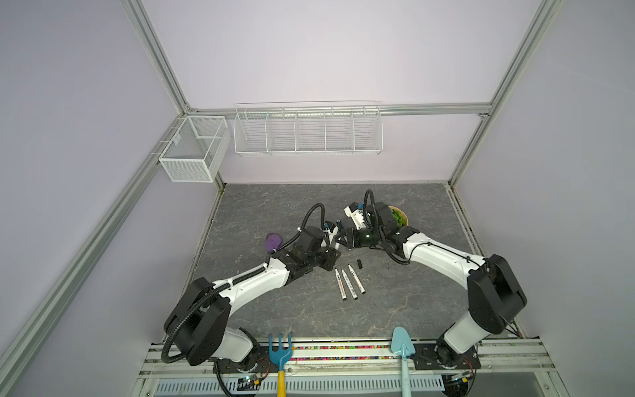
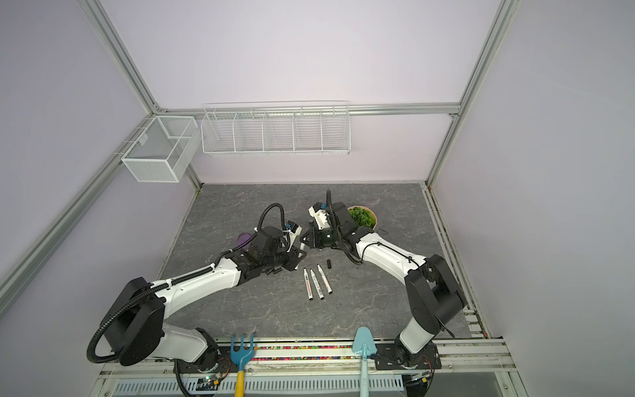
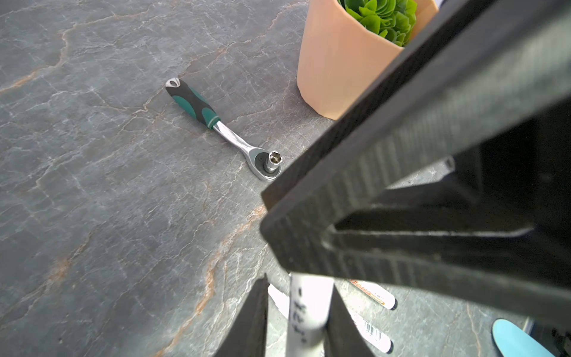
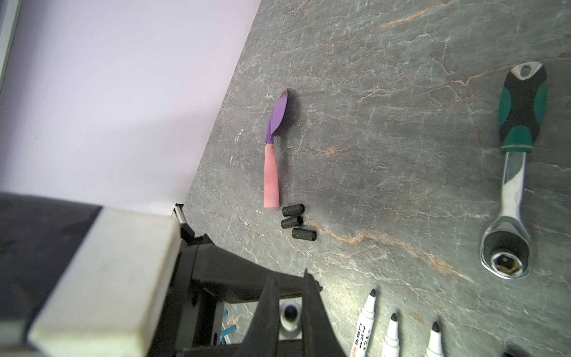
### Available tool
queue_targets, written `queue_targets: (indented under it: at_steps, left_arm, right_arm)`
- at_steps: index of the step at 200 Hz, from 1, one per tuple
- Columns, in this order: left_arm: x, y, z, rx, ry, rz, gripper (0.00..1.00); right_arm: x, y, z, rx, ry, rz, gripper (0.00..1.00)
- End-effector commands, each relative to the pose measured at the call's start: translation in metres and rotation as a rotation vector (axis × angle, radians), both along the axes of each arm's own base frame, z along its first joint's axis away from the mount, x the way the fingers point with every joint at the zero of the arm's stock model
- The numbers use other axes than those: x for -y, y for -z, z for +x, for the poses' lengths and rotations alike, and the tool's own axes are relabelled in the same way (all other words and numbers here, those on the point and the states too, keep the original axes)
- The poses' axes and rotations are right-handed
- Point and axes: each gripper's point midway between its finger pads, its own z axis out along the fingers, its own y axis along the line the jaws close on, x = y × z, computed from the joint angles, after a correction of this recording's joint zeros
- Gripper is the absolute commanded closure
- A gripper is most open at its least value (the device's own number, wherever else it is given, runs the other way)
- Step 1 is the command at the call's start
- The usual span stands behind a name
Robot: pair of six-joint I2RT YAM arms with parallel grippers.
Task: Insert pens into pen caps
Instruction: Pass a pen.
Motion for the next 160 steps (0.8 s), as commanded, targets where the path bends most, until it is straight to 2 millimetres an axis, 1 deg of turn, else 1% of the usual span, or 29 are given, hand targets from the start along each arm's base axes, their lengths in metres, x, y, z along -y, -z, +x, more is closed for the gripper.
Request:
queue_targets:
  at_steps: [1, 19, 36, 58, 77, 82, 88, 91, 92, 93, 94, 96, 97, 101, 102, 105, 117, 130, 140, 144, 147, 155, 160]
  left_arm:
    - [0.008, -0.011, 0.003, 0.016, 0.025, -0.018, 0.74]
    - [0.01, -0.013, 0.003, 0.018, 0.033, -0.027, 0.78]
    - [0.011, -0.014, 0.003, 0.019, 0.037, -0.033, 0.86]
    - [0.011, -0.017, 0.002, 0.021, 0.039, -0.039, 1.0]
    - [0.01, -0.02, 0.002, 0.024, 0.032, -0.045, 1.0]
    - [0.008, -0.02, 0.002, 0.025, 0.02, -0.045, 1.0]
    - [0.005, -0.02, 0.005, 0.024, -0.006, -0.037, 1.0]
    - [0.003, -0.02, 0.006, 0.026, -0.019, -0.034, 1.0]
    - [0.002, -0.02, 0.006, 0.026, -0.023, -0.032, 1.0]
    - [0.002, -0.019, 0.007, 0.027, -0.029, -0.029, 1.0]
    - [0.001, -0.019, 0.007, 0.027, -0.034, -0.027, 1.0]
    - [-0.001, -0.019, 0.009, 0.029, -0.052, -0.023, 1.0]
    - [-0.002, -0.019, 0.01, 0.029, -0.06, -0.021, 1.0]
    - [-0.006, -0.017, 0.012, 0.03, -0.087, -0.012, 1.0]
    - [-0.007, -0.017, 0.013, 0.03, -0.092, -0.01, 1.0]
    - [-0.01, -0.016, 0.015, 0.033, -0.108, -0.001, 1.0]
    - [-0.021, -0.012, 0.02, 0.044, -0.165, 0.037, 1.0]
    - [-0.033, -0.005, 0.026, 0.053, -0.23, 0.083, 1.0]
    - [-0.039, -0.001, 0.027, 0.055, -0.255, 0.102, 1.0]
    - [-0.04, 0.0, 0.027, 0.056, -0.261, 0.105, 1.0]
    - [-0.041, 0.001, 0.027, 0.056, -0.265, 0.107, 1.0]
    - [-0.042, 0.003, 0.027, 0.053, -0.273, 0.11, 1.0]
    - [-0.043, 0.004, 0.027, 0.049, -0.278, 0.108, 1.0]
  right_arm:
    - [0.0, -0.015, -0.001, 0.013, -0.004, 0.045, 0.93]
    - [0.002, -0.014, 0.0, 0.01, -0.001, 0.049, 0.93]
    - [0.004, -0.013, 0.001, 0.004, 0.007, 0.053, 0.93]
    - [0.007, -0.011, 0.002, -0.006, 0.019, 0.054, 0.93]
    - [0.01, -0.009, 0.003, -0.01, 0.031, 0.052, 0.92]
    - [0.011, -0.009, 0.003, -0.007, 0.033, 0.053, 0.9]
    - [0.013, -0.011, 0.003, -0.001, 0.039, 0.054, 0.84]
    - [0.014, -0.011, 0.003, 0.002, 0.045, 0.052, 0.76]
    - [0.014, -0.011, 0.003, 0.002, 0.045, 0.052, 0.76]
    - [0.014, -0.012, 0.003, 0.005, 0.045, 0.053, 0.74]
    - [0.015, -0.012, 0.002, 0.007, 0.047, 0.053, 0.7]
    - [0.016, -0.012, 0.002, 0.009, 0.05, 0.052, 0.66]
    - [0.016, -0.012, 0.002, 0.009, 0.05, 0.052, 0.66]
    - [0.019, -0.013, 0.002, 0.016, 0.058, 0.046, 0.6]
    - [0.02, -0.013, 0.002, 0.019, 0.064, 0.043, 0.6]
    - [0.022, -0.014, 0.001, 0.027, 0.074, 0.039, 0.55]
    - [0.034, -0.012, 0.001, 0.053, 0.119, 0.001, 0.49]
    - [0.052, 0.001, 0.0, 0.059, 0.176, -0.091, 0.47]
    - [0.069, 0.02, -0.004, 0.044, 0.212, -0.202, 0.46]
    - [0.073, 0.025, -0.006, 0.04, 0.218, -0.233, 0.46]
    - [0.078, 0.034, -0.008, 0.031, 0.228, -0.277, 0.46]
    - [0.086, 0.045, -0.011, 0.02, 0.242, -0.339, 0.46]
    - [0.092, 0.056, -0.015, 0.0, 0.244, -0.393, 0.47]
